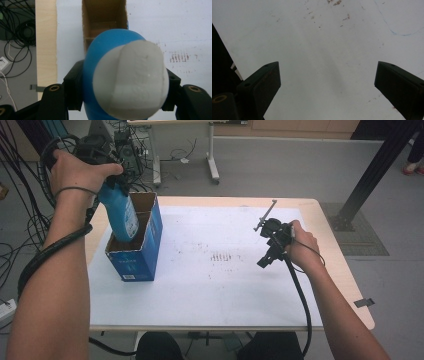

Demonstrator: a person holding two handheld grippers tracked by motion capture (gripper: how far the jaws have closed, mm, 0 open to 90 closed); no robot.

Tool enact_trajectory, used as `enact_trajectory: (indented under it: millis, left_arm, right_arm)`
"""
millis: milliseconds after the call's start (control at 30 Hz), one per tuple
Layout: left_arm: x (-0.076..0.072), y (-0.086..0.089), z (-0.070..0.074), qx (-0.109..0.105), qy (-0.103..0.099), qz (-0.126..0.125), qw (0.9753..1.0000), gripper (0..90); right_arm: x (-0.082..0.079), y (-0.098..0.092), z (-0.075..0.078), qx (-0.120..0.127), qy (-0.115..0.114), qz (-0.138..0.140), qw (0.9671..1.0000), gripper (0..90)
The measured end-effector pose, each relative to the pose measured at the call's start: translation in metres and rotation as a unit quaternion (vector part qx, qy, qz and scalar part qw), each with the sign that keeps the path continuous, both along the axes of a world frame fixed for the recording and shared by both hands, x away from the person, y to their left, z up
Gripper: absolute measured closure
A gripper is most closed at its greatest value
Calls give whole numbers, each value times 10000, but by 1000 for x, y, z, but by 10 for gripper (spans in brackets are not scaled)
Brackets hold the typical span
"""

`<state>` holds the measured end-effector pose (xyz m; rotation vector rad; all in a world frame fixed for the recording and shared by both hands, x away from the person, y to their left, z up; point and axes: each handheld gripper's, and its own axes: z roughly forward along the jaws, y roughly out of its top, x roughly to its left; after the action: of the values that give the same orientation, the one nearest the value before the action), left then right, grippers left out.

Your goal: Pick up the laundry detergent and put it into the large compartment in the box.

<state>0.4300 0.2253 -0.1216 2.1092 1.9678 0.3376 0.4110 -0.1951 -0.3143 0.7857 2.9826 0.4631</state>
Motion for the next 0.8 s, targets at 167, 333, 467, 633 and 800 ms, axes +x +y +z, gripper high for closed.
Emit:
enact_trajectory:
  millis: [167,333,467,633,800]
  left_arm:
    - [2,1,-8,-12,49,-2,10000,376]
    - [3,5,-21,-114,69,39,9999,376]
    - [5,9,-33,-149,99,64,9998,376]
    - [7,12,-48,-98,180,56,9998,376]
    - [8,13,-57,-148,223,54,9996,377]
  right_arm:
    - [0,1,-2,-6,12,8,10000,65]
    - [0,1,-5,-20,30,28,10000,65]
    - [1,0,-5,-44,40,2,10000,65]
    - [1,1,-6,-37,49,-9,10000,65]
    - [1,1,-7,-28,62,-26,10000,65]
